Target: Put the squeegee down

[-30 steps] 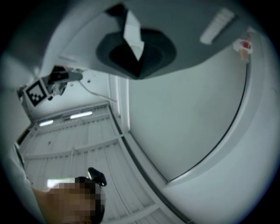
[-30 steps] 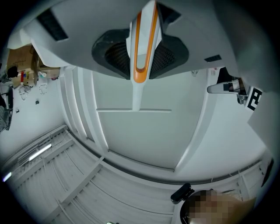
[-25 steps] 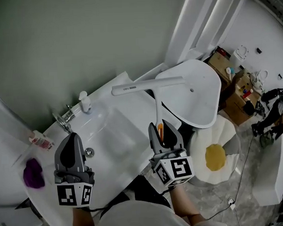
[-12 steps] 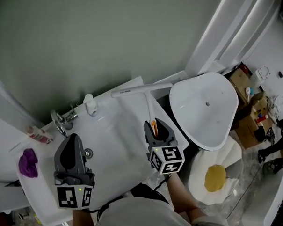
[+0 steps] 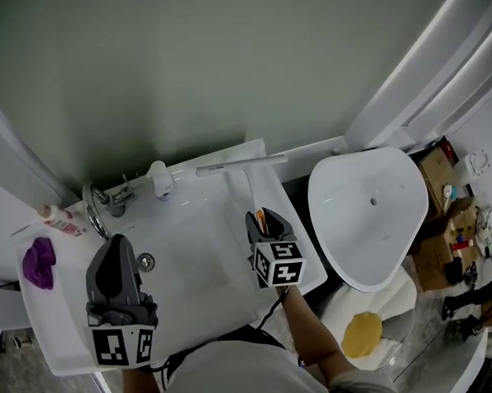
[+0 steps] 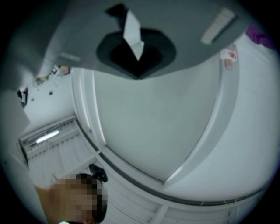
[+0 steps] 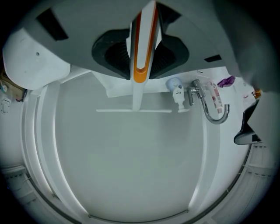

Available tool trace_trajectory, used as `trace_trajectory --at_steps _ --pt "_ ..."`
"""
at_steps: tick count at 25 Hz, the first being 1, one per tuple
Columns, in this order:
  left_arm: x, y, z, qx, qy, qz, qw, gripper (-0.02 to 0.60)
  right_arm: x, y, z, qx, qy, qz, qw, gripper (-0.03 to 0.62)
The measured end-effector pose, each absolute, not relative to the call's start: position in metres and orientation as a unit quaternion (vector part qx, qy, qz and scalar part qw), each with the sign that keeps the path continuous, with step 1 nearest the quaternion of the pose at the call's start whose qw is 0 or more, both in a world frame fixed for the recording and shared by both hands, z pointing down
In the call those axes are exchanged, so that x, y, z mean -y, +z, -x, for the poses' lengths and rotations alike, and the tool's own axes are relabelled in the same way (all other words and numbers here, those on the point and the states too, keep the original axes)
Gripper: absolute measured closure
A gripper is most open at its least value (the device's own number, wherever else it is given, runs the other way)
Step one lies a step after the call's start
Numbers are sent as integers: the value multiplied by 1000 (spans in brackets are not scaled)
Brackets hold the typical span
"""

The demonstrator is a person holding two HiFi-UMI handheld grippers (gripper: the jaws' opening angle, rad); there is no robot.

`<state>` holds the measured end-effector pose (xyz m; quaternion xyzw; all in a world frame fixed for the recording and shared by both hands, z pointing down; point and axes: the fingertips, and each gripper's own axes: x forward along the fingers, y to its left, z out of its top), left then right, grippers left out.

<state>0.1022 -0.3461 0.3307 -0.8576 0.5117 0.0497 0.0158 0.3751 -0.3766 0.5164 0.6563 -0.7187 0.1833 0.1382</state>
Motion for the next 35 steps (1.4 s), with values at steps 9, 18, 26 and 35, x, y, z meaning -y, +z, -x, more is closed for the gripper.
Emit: trace_trajectory --at_steps 9,18,26,35 --pt "348 345 -94 -571 31 820 5 574 411 572 -375 737 215 -609 200 464" --pt "340 356 -83 -612 9 791 0 574 429 614 -369 734 262 -581 235 464" --pt "334 359 -69 -633 -4 774 -3 574 435 632 -367 718 271 -580 273 462" --pt "326 356 -54 -639 3 769 -1 574 435 644 -368 710 264 -582 296 457"
